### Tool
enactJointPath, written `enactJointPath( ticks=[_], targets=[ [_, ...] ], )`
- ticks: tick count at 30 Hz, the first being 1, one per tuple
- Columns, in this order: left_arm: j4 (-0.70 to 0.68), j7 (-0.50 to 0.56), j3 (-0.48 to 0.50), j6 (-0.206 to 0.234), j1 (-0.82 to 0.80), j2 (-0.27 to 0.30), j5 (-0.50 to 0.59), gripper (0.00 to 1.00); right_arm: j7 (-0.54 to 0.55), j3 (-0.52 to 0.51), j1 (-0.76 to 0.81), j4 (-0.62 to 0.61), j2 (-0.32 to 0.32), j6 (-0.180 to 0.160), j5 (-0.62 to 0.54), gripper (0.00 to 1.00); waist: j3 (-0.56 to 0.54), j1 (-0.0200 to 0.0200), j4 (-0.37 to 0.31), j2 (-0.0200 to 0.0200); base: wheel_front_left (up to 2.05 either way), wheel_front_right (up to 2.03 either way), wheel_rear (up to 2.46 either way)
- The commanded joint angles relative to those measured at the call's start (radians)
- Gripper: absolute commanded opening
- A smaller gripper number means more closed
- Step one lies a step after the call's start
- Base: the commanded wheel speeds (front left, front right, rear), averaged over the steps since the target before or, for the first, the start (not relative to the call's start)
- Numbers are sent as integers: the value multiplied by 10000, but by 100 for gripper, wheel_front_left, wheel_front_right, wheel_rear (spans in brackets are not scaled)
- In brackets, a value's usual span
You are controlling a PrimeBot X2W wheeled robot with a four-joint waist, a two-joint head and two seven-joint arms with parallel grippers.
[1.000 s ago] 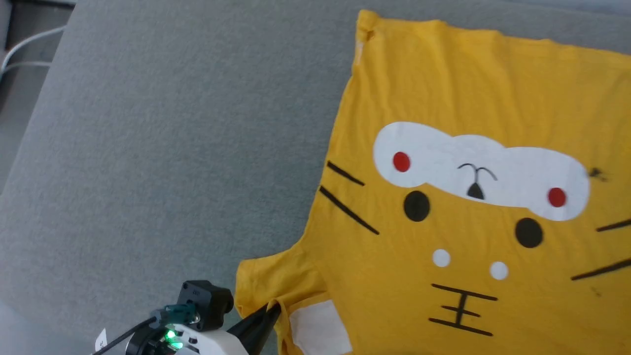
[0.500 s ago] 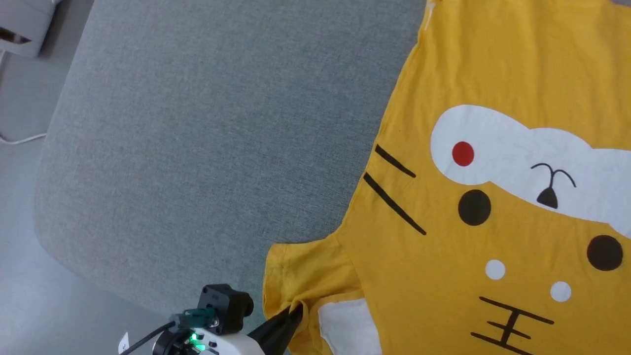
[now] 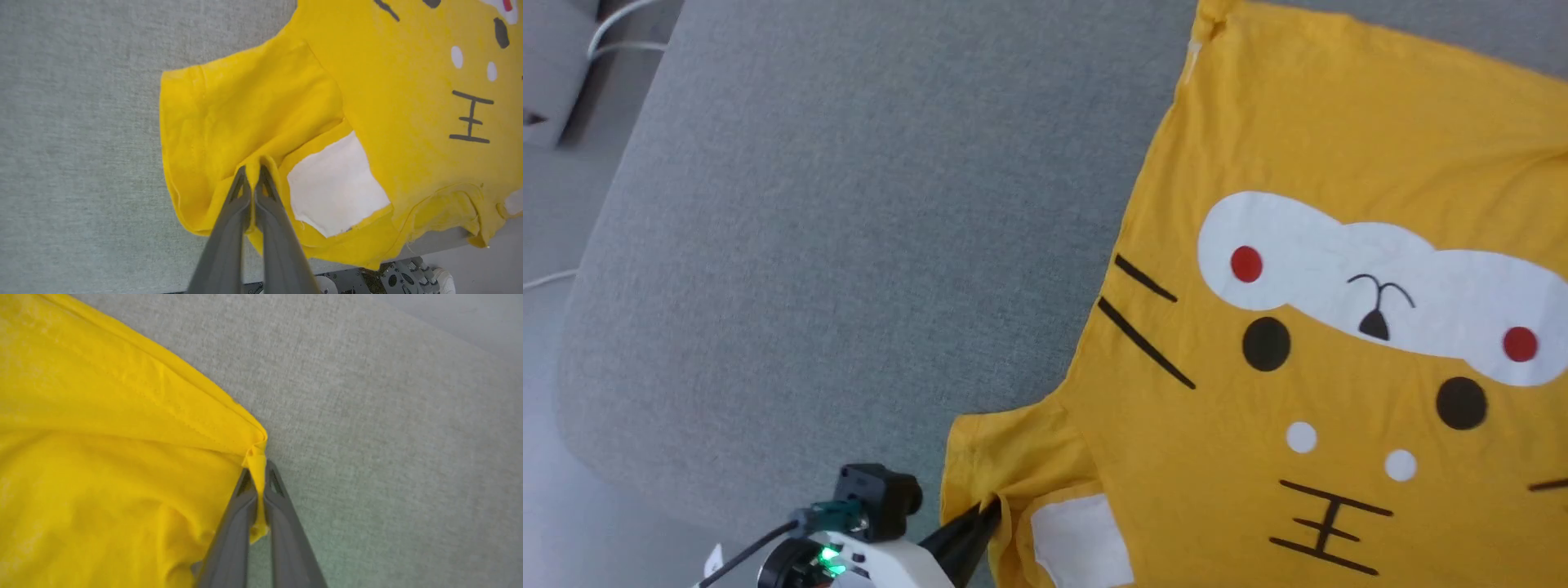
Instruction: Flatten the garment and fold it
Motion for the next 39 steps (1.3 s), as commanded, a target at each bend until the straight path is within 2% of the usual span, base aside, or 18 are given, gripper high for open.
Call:
enactJointPath(
  ticks=[1, 7, 10, 16, 24, 29, 35, 36, 37, 38, 39],
  targets=[
    [41, -145, 134, 62, 69, -34, -155, 0, 218, 459, 1060, 450, 198, -17, 101, 0, -899, 1, -829, 0, 0, 0, 0],
    [257, -312, 343, 255, 606, 177, -440, 0, 136, 1428, 2555, -238, 93, -17, 850, 0, -2189, 1, -1810, 0, 0, 0, 0],
    [400, -344, 379, 292, 866, 289, -571, 0, 9, 1811, 3510, -878, -348, -17, 687, 0, -2819, 1, -2193, 0, 0, 0, 0],
    [647, -639, 579, 440, 1386, 382, -823, 0, 66, 1174, 5592, -2310, -647, -17, 971, 0, -3647, 1, -2742, 0, 0, 0, 0],
    [664, -1084, 924, 531, 1872, 399, -1159, 0, 1148, -557, 8936, -4525, 63, -17, 1048, 0, -4128, 1, -3051, 0, 0, 0, 0],
    [692, -1272, 1010, 601, 1988, 306, -1217, 0, 1868, -1818, 10695, -5958, 895, -17, 648, 0, -4171, 1, -2960, 0, 0, 0, 0],
    [719, -1299, 983, 540, 1836, 228, -1169, 0, 2349, -2595, 11686, -6691, 1872, -17, 141, 0, -3955, 1, -2745, 0, 0, 0, 0],
    [726, -1290, 967, 525, 1787, 207, -1151, 0, 2226, -2659, 11612, -6750, 1928, -17, 0, 45, -3908, 1, -2713, 0, 0, 0, 0],
    [728, -1284, 954, 515, 1741, 186, -1135, 0, 2109, -2758, 11498, -6773, 2001, -17, -77, 84, -3863, 1, -2685, 0, 0, 0, 0],
    [723, -1279, 946, 506, 1696, 165, -1122, 0, 2039, -2824, 11364, -6815, 2056, -17, -88, 100, -3812, 1, -2654, 0, 0, 0, 0],
    [723, -1279, 946, 506, 1696, 165, -1122, 0, 2039, -2824, 11364, -6815, 2056, -17, -88, 100, -3812, 1, -2654, 0, 0, 0, 0]
  ],
)
